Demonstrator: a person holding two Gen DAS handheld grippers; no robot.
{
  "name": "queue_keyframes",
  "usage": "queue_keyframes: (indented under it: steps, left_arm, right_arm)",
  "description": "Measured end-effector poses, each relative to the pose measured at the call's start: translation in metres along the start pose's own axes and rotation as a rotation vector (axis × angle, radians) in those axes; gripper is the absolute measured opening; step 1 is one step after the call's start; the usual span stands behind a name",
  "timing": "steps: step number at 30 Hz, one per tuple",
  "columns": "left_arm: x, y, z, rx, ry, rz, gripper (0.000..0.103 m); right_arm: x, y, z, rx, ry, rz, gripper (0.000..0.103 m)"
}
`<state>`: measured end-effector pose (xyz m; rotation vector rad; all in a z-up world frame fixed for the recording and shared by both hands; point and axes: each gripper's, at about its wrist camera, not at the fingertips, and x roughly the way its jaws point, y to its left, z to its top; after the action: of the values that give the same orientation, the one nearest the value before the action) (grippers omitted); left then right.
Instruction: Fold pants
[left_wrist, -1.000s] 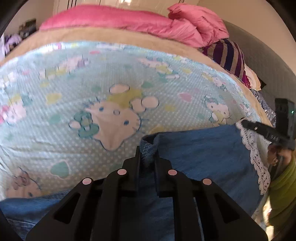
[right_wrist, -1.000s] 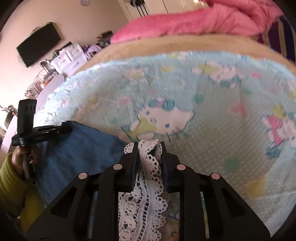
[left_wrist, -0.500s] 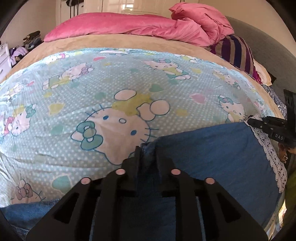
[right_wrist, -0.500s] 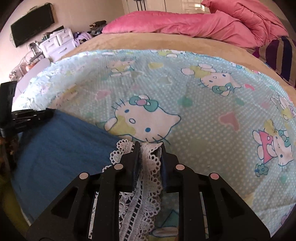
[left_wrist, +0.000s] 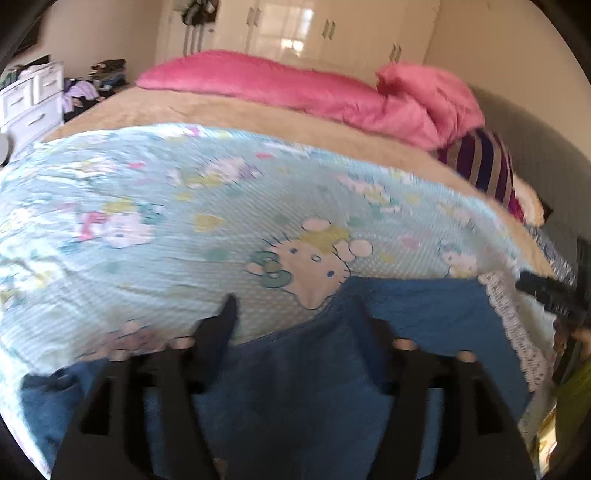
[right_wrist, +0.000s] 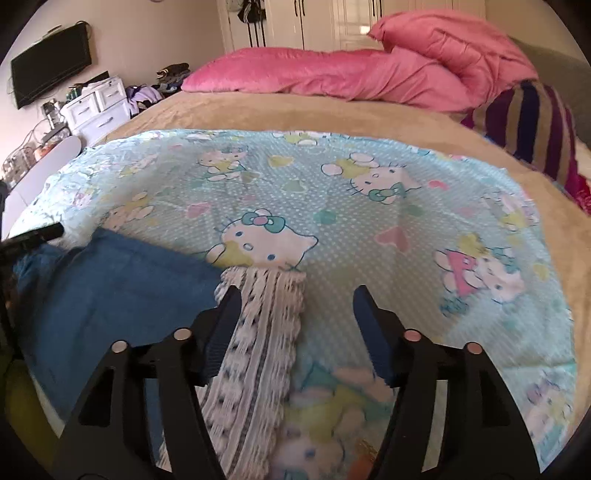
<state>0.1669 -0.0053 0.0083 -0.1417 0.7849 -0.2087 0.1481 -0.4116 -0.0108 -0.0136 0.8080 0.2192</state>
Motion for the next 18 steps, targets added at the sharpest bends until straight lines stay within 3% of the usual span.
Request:
queue_keyframes:
  steps: [3,9,15,18]
  left_arm:
    - [-0.029,0.008,-0.008,-0.019,-0.039,-0.010,0.068]
    - [-0.065,0.002,-0.038,0.061,-0.049,0.067,0.075]
    - [-0.077,0.005,-0.061,0.068,-0.002,0.092,0.075]
    - [-0.068,0.002,-0.070,0.064,0.058,0.084,0.075]
  right_arm:
    - [-0.014,0.009,-0.008,-0.007,-0.005,0.007,0.063]
    - [-0.032,0.036,-0.015,-0.029,-0.023,0.028,0.069]
    - [-0.034,0.072,-0.028,-0.077,0.007,0.070,0.072]
    - [-0.033,0.089,-0.036,-0.097,0.031,0.088,0.072]
